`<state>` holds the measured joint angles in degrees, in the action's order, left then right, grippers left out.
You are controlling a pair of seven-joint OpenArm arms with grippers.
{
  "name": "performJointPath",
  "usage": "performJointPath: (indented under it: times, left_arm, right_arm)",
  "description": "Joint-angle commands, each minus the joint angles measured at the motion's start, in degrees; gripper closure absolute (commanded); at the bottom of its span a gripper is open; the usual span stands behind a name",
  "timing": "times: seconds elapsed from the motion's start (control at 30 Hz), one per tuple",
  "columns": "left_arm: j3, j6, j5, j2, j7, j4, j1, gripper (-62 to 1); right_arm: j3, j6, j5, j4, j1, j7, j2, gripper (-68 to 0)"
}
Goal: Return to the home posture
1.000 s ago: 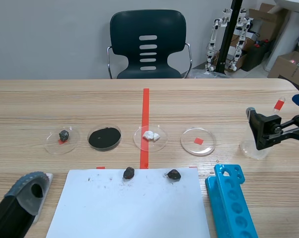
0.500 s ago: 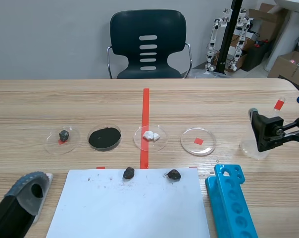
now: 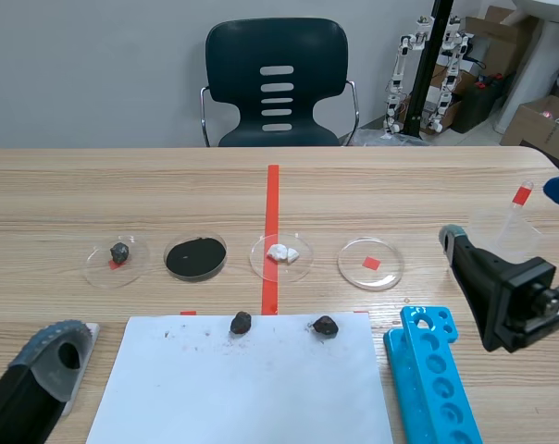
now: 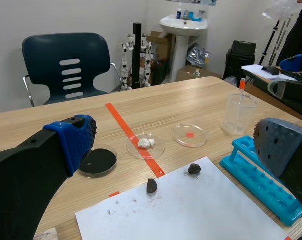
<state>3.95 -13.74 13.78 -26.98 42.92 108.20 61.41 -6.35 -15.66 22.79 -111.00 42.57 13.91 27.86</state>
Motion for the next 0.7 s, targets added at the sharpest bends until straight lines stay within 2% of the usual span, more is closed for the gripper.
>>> performJointPath:
  times: [0.0,0.23,0.4,0.5,0.67]
  left_arm:
    - [0.0,-0.2,0.3,0.3,0.8,1.1,0.3,-62.3]
    - [0.0,-0.2,0.3,0.3,0.7,1.1,0.3,-62.3]
    - [0.0,-0.2,0.3,0.3,0.8,1.1,0.3,-62.3]
    - [0.0,-0.2,0.3,0.3,0.8,1.1,0.3,-62.3]
    - [0.0,-0.2,0.3,0.3,0.8,1.1,0.3,-62.3]
  right_arm:
    - [-0.3,0.2,0.7,-0.9,1.2,0.9,1.3,-67.9]
    - [-0.3,-0.3,0.7,-6.9,9.8,1.3,4.8,-67.9]
    - [-0.5,-3.1,0.3,-7.3,14.5,4.5,6.3,-67.9]
    - [-0.9,-4.3,-2.0,-7.3,17.5,7.7,6.3,-67.9]
    - [-0.9,-4.4,-7.4,-7.3,21.7,13.6,6.2,-67.9]
